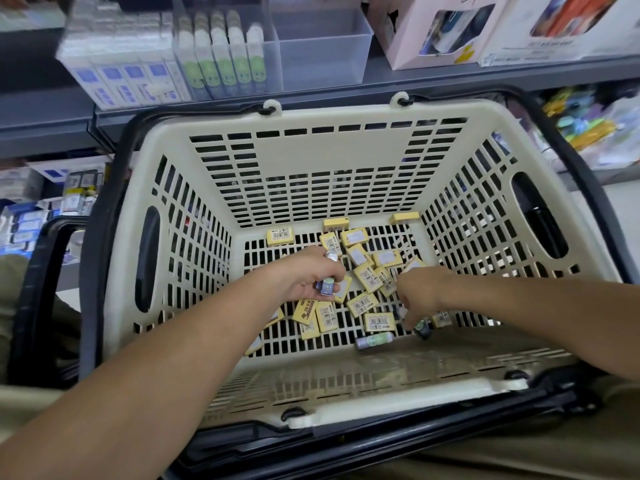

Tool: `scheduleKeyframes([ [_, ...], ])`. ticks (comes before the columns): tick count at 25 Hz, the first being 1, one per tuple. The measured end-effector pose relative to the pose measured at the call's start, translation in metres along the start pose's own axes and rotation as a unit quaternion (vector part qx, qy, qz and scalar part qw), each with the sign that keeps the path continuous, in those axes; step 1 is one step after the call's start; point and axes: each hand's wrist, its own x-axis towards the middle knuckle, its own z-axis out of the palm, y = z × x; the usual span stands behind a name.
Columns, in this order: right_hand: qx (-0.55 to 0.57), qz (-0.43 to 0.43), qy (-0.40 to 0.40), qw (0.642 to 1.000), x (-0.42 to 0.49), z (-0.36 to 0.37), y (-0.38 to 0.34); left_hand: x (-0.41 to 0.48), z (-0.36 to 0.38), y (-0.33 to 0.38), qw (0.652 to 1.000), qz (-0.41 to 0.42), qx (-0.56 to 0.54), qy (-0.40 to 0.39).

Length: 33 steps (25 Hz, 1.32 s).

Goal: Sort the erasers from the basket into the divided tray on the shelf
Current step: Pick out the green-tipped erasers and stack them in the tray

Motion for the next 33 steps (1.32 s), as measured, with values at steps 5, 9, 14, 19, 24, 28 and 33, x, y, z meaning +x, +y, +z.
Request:
scheduleKeyframes([
  [5,0.189,-0.061,-0.003,0.980,0.000,-0.022,0.002,0.000,0.003,-0.003,1.000,0.009,0.012,-0.024],
  [9,0.423,-0.107,-0.017,0.900,-0.003,-0.030,-0.008,-0.009,0.011,-0.003,0.995,0.003,0.035,-0.098],
  [14,0.592,-0.103,0.023,0.799,-0.004,-0.030,-0.009,-0.012,0.006,-0.003,0.987,0.004,-0.065,-0.148],
  [19,0.527,-0.099,0.073,0.841,0.003,-0.024,-0.017,-0.011,0.004,-0.001,0.986,-0.004,-0.056,-0.159],
  [24,0.211,-0.151,-0.027,0.965,0.004,0.006,-0.022,-0.001,-0.008,-0.003,0.999,0.006,-0.036,-0.037],
  [28,0.062,-0.167,0.039,0.983,0.002,0.012,-0.032,-0.002,-0.009,-0.002,0.999,0.001,-0.033,-0.042],
  [33,-0.109,-0.219,0.083,0.966,0.002,0.014,-0.042,-0.004,-0.005,0.002,0.997,0.001,-0.034,-0.063],
])
